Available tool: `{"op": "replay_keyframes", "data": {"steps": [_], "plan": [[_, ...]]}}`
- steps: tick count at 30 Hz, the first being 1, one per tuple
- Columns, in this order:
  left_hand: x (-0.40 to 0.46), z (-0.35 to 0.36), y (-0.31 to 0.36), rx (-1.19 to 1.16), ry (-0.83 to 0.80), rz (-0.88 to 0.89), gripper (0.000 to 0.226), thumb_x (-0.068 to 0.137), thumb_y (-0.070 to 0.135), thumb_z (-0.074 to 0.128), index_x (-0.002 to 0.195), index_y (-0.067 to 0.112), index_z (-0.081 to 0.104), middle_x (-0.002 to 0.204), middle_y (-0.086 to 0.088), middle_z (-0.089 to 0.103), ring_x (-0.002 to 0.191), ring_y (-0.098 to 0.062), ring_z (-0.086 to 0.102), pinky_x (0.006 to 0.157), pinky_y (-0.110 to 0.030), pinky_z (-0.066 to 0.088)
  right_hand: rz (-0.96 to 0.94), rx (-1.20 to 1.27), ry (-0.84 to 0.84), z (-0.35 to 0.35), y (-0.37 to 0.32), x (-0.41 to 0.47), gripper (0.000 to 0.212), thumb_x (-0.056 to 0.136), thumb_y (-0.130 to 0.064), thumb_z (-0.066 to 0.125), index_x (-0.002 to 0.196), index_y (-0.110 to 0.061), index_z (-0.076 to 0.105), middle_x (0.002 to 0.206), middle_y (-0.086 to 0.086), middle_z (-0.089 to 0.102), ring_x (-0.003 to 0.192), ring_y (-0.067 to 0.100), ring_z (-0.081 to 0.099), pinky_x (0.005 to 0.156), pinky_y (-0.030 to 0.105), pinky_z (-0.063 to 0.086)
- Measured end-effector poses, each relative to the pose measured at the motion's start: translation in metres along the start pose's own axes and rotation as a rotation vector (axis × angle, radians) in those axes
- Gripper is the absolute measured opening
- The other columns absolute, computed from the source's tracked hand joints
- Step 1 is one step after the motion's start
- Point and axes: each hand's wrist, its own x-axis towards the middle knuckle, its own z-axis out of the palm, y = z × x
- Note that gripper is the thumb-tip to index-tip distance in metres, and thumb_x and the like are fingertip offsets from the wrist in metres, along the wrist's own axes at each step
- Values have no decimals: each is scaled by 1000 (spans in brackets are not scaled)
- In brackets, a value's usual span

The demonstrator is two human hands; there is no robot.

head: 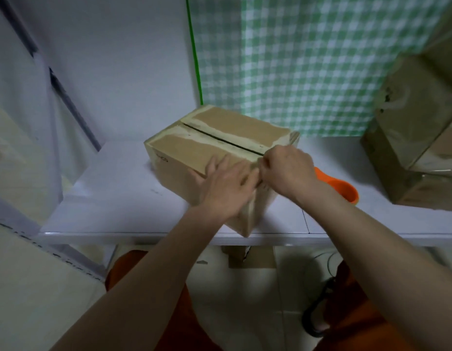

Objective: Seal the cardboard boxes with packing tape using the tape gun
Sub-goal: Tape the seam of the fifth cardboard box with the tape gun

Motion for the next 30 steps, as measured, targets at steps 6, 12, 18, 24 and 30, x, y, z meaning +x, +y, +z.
{"op": "replay_keyframes", "data": {"steps": [6,12,18,24,30], "plan": [[-19,1,0,75,1,101,68,84,72,42,145,44,27,161,6,9,147,-18,-2,113,-64,4,107,56,-70,19,38,59,51,95,-42,40,121,0,54,125,19,49,118,36,42,96,44,41],[-23,-2,-31,-81,10,221,53,92,46,53,142,34,38,159,6,15,146,-16,-1,113,-60,10,227,106,-97,28,44,63,63,95,-51,43,130,1,44,134,21,39,124,36,39,100,46,39],[-10,-24,-55,-119,-95,198,86,75,32,79,146,37,31,158,8,19,145,-14,4,118,-44,13,269,81,-87,18,42,38,58,95,-49,45,124,0,44,127,20,48,114,37,51,88,43,43],[6,-30,-43,378,-145,69,113,74,24,80,151,40,-2,161,7,-4,148,-21,-5,116,-53,1,215,104,-183,13,28,2,62,89,-59,50,117,-3,48,121,18,59,111,37,55,78,37,39],[0,-15,-16,373,-44,232,105,80,57,65,153,26,-4,161,3,-11,147,-14,-11,120,-38,-3,202,247,-218,17,40,-8,55,88,-65,45,74,-12,46,84,7,57,81,30,53,63,35,34]]}}
